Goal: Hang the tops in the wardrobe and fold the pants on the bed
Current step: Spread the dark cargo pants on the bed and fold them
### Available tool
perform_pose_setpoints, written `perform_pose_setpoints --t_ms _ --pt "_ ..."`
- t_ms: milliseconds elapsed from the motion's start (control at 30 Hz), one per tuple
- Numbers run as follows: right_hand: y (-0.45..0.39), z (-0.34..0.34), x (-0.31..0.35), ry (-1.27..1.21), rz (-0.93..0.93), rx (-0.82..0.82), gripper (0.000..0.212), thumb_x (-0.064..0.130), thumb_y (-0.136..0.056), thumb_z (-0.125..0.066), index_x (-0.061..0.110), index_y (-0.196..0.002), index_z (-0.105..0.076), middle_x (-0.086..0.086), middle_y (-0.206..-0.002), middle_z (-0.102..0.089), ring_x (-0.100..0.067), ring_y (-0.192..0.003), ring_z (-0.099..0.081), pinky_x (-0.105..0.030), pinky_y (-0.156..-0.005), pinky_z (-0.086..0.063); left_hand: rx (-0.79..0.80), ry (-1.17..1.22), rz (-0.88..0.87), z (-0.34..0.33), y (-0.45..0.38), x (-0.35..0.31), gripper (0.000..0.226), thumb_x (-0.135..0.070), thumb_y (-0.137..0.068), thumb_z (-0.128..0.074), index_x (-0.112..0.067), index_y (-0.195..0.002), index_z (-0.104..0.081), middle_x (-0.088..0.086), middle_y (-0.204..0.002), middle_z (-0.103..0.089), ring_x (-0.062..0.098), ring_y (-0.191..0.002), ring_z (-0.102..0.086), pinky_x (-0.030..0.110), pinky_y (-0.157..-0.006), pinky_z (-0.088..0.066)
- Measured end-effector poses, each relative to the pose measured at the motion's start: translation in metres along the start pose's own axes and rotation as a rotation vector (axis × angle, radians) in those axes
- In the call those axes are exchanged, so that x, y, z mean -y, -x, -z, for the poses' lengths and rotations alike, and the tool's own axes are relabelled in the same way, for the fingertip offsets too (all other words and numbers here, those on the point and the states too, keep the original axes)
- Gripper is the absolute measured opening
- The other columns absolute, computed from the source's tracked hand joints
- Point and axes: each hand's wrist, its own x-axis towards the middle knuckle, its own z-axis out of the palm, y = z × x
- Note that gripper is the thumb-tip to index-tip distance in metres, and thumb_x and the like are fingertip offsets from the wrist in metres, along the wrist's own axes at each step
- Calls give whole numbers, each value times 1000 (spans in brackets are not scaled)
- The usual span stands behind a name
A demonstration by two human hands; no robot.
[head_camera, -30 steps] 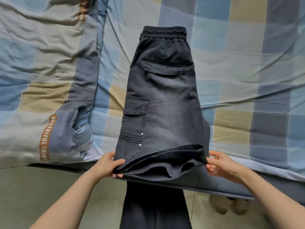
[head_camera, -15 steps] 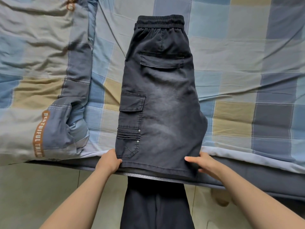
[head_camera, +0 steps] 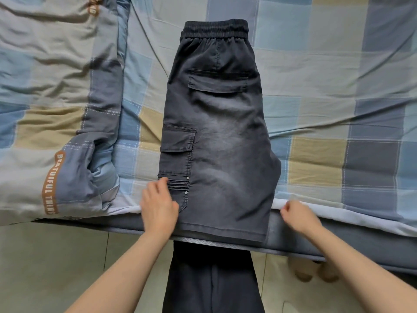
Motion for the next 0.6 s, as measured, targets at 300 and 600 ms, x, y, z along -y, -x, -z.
perform_pose_setpoints --t_ms 300,600 --pt "-64 90 77 -462 263 -161 31 19 -91 -61 3 -118 -58 -9 -114 -64 -21 -102 -60 -28 -86 -44 415 200 -529 -34 6 -173 56 -21 -90 -55 -18 -144 -38 6 -135 -43 30 -116 -43 44 -93 -44" --pt "-55 97 68 -487 226 212 29 39 -87 -67 10 -88 -64 -4 -76 -64 -17 -65 -58 -26 -56 -46 465 259 -113 -50 24 -204 90 -60 -81 -63 -19 -148 -17 3 -140 -31 29 -122 -40 43 -93 -43"
